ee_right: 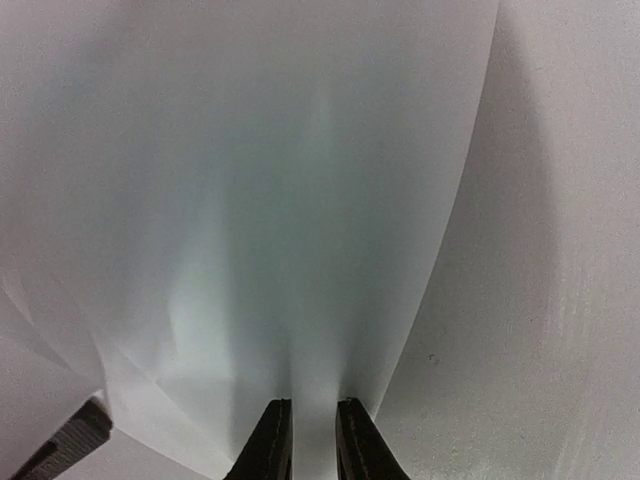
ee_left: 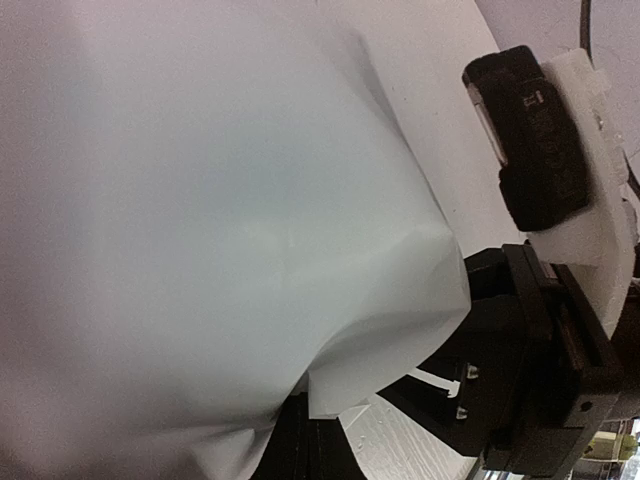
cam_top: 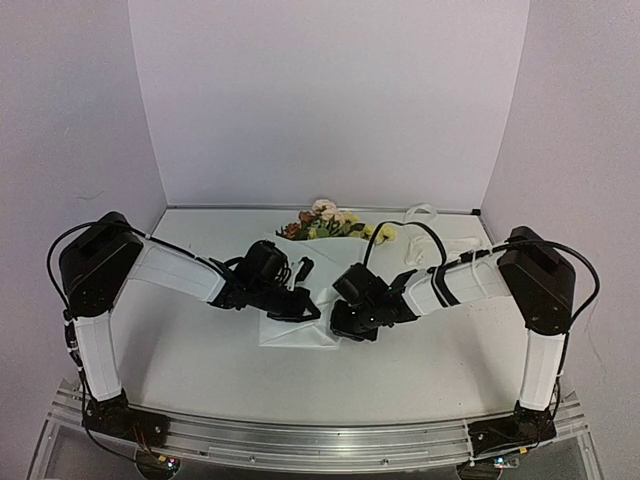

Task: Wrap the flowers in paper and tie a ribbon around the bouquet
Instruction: Fold the 2/3-folded wrapping paper at the center of the board, then pass from the left arm to the right

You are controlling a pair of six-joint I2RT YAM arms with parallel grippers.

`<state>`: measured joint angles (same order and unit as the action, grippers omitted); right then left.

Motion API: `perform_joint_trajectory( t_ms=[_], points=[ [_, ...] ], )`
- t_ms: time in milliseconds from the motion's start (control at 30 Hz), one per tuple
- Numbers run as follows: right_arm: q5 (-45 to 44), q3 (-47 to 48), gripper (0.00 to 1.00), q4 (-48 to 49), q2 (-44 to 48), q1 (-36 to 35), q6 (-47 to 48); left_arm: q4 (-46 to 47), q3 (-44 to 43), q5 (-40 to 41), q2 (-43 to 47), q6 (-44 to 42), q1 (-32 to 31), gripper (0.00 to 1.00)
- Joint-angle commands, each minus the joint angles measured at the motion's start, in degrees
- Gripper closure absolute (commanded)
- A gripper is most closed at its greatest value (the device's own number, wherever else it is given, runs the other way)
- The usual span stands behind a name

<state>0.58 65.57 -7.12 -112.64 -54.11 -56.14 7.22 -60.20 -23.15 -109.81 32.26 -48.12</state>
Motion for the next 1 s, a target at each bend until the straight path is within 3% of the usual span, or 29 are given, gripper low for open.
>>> perform_joint_trajectory(
  t_ms=[0,133,433,700,967],
  points=[
    [0.3,-2.6,0.82,2.4,1.9,-0.4,-3.0,-1.6,-3.7,-1.7,-2.3,-1.4,-0.3,1.0],
    [-0.4,-5.2,0.78,3.6,5.5,0.0,-3.9,-2.2,-4.1,-1.3,-3.0,-1.4,-0.3,1.0],
    [2.8,-12.4,0.51,12.0,14.8,4.6,-7.3,-4.0,-5.5,-0.7,-3.7,-1.6,-0.4,1.0],
    [9.4,-14.3,0.39,25.2,10.7,7.9,-14.0,-5.1,-6.1,0.1,-3.5,-2.0,-0.4,1.0],
    [13.9,-13.8,0.36,33.5,5.1,8.7,-19.2,-9.3,-6.6,0.7,-2.1,-4.8,-0.4,1.0]
  ],
)
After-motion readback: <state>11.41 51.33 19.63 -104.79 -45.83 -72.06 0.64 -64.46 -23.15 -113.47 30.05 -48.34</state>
